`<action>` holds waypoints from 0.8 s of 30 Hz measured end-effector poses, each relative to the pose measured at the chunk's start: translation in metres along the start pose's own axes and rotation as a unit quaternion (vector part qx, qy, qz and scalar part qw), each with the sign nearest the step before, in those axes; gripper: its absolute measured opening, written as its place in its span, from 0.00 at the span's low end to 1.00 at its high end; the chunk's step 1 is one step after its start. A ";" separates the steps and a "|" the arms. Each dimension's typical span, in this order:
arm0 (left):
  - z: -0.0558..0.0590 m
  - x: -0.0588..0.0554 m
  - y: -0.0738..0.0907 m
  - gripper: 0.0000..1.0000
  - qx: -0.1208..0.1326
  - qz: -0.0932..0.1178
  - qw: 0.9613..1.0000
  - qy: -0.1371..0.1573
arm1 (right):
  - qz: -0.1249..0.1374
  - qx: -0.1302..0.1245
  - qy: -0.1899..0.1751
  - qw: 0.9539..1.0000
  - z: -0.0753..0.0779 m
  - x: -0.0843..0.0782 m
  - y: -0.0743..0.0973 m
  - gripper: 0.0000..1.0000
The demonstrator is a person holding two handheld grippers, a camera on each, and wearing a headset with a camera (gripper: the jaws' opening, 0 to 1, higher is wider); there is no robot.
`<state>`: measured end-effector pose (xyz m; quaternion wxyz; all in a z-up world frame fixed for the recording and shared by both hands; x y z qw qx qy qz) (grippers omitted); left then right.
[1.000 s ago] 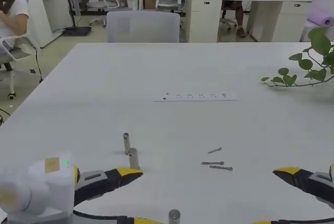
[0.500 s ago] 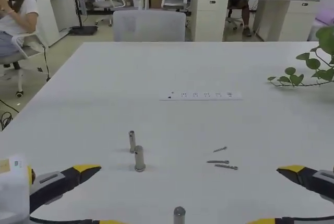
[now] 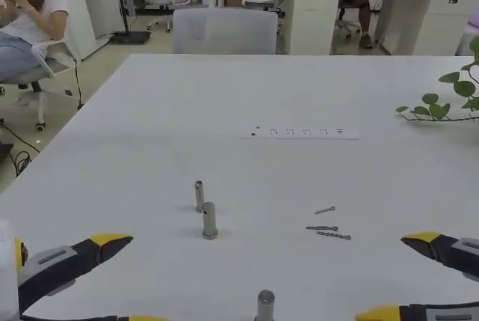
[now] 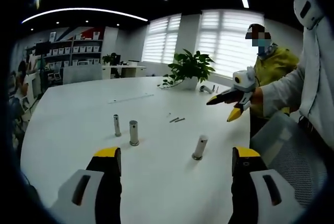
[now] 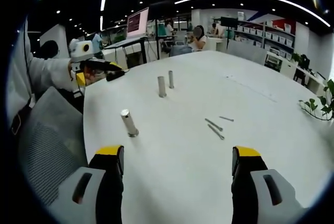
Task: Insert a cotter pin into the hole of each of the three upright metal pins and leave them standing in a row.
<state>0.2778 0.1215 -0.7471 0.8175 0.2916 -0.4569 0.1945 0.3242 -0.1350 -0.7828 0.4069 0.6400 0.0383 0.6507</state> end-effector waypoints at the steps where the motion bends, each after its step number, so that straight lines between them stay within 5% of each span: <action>1: 0.000 -0.001 0.000 0.88 0.000 0.000 1.000 0.001 | -0.002 0.002 -0.001 1.000 0.002 -0.001 -0.001 0.85; 15: 0.004 -0.008 0.000 0.87 -0.005 -0.002 1.000 0.006 | -0.046 0.026 0.042 0.998 0.044 -0.011 -0.028 0.61; 24: 0.006 -0.016 -0.002 0.86 -0.008 -0.010 1.000 0.004 | -0.055 0.058 0.062 0.995 0.049 -0.008 -0.049 0.49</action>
Point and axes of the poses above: the centre of the closed fingertips' face, and the gripper's own axes: y roughly backward along the fingers, z roughly to its right, x roughly out of its top, the point moved 1 cm from there along y, roughly backward along the fingers, and after that the axes turned 15 degrees about y, right-handed, at the moved point
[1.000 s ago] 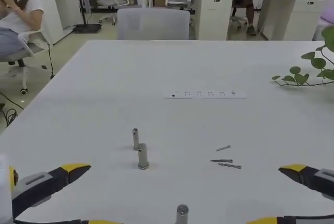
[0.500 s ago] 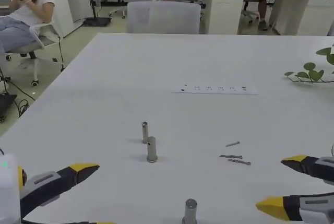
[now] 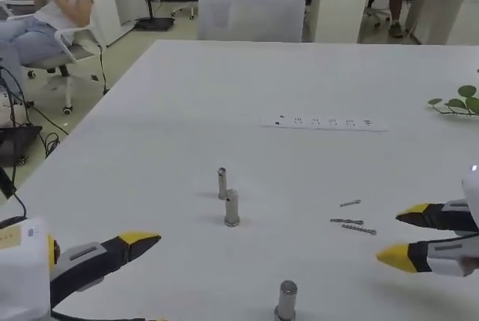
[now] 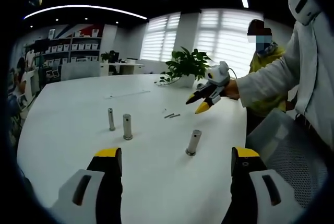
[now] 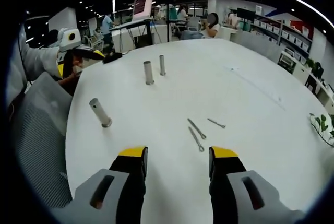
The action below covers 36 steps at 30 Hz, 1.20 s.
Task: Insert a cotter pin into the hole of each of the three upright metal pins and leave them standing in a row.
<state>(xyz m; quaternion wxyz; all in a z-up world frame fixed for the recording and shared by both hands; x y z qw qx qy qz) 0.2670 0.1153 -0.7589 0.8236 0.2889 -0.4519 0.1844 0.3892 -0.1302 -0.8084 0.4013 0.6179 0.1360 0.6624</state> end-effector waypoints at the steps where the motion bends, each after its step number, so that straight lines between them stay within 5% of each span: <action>1: 0.000 -0.001 0.000 0.86 -0.001 -0.002 1.000 -0.001 | -0.001 0.002 0.002 1.000 0.000 0.000 -0.002 0.48; 21: 0.003 -0.018 -0.002 0.85 -0.004 -0.019 1.000 0.005 | -0.056 0.051 0.059 0.995 0.021 -0.009 -0.038 0.16; 36: 0.002 -0.018 0.002 0.85 0.003 -0.020 1.000 0.003 | -0.100 0.074 0.078 0.989 0.029 -0.017 -0.050 0.11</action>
Point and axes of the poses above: the centre of the closed fingertips' face, and the gripper's own axes: y roughly backward along the fingers, z roughly to its right, x roughly out of its top, the point moved 1 cm from there along y, roughly backward along the fingers, and after that the axes turned 15 degrees about y, right-handed, at the moved point
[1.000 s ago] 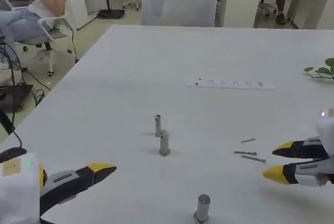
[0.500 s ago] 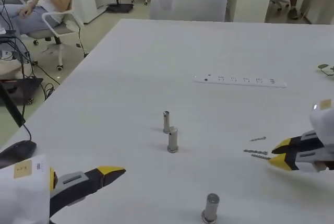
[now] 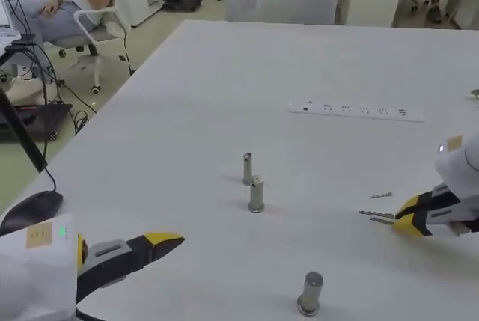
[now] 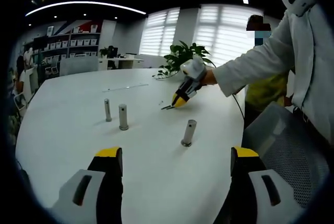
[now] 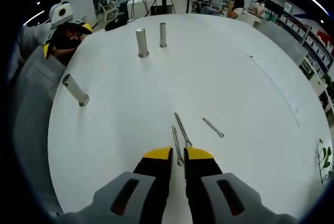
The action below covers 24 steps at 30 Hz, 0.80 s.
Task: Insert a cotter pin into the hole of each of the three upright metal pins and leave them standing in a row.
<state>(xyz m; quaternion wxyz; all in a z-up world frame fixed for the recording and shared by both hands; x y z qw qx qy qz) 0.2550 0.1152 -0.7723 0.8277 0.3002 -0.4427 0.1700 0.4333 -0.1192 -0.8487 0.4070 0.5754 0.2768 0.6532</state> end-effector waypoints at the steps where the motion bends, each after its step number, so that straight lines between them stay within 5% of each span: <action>1: 0.000 0.000 0.000 0.85 0.000 0.000 1.000 0.000 | -0.001 0.003 -0.002 1.000 -0.001 0.000 -0.001 0.11; 9: 0.001 0.002 0.000 0.83 0.000 0.002 1.000 -0.003 | -0.025 0.012 0.018 0.999 -0.003 -0.005 -0.002 0.08; 15: 0.001 0.002 0.001 0.84 0.001 0.003 1.000 -0.004 | -0.041 0.006 0.065 0.997 -0.005 -0.006 -0.001 0.05; 24: 0.001 0.002 0.002 0.84 0.000 0.000 1.000 -0.007 | -0.041 0.007 0.100 0.994 -0.008 -0.004 0.002 0.03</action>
Point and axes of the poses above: the centre of the closed fingertips' face, and the gripper's own axes: y roughly backward along the fingers, z roughly to its right, x roughly out of its top, the point moved 1 cm from there along y, roughly backward along the fingers, and after that the axes turned 15 degrees about y, right-handed, at the moved point
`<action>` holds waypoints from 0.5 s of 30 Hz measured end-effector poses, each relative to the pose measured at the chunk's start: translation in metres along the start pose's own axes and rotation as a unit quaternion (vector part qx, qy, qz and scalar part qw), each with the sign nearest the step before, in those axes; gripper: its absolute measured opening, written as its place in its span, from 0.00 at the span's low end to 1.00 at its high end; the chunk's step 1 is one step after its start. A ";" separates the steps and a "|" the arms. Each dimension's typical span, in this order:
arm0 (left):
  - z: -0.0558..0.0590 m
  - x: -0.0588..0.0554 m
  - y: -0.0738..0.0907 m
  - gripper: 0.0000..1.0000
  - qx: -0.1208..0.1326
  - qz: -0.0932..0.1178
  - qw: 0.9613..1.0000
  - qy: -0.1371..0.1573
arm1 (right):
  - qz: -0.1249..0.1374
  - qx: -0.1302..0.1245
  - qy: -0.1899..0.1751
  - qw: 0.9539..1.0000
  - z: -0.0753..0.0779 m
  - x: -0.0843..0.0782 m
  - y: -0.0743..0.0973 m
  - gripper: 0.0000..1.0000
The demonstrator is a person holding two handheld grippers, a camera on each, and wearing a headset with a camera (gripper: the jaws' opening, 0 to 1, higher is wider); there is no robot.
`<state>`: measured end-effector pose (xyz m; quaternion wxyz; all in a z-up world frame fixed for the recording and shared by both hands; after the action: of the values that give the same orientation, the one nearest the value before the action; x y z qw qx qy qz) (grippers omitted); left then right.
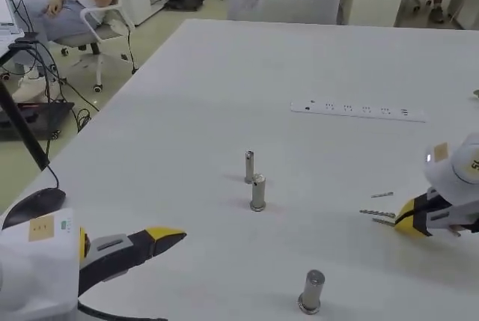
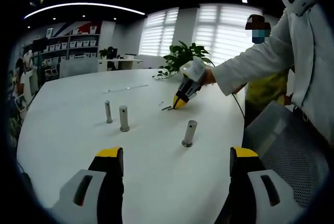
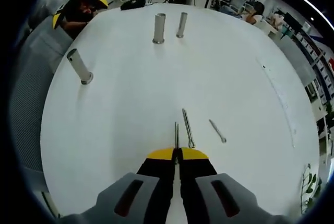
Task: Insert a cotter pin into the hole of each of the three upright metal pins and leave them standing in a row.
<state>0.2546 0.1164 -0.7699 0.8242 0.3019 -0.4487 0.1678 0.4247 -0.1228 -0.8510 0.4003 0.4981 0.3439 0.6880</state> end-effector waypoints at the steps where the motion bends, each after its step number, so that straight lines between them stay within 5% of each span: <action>1: 0.000 0.000 0.000 0.84 0.000 0.000 1.000 0.000 | 0.001 0.001 0.000 1.000 0.000 0.000 0.000 0.03; 15: 0.004 0.004 -0.002 0.83 -0.005 -0.003 1.000 -0.009 | 0.009 -0.003 0.001 1.000 0.000 0.006 0.015 0.02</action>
<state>0.2558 0.1125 -0.7654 0.8221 0.3002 -0.4564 0.1603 0.4205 -0.1235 -0.8357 0.3951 0.4998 0.3372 0.6931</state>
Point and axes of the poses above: the centre of the closed fingertips' face, and the gripper's own axes: y roughly backward along the fingers, z roughly to its right, x roughly out of its top, the point moved 1 cm from there along y, roughly backward along the fingers, and after that the axes turned 15 degrees about y, right-handed, at the moved point
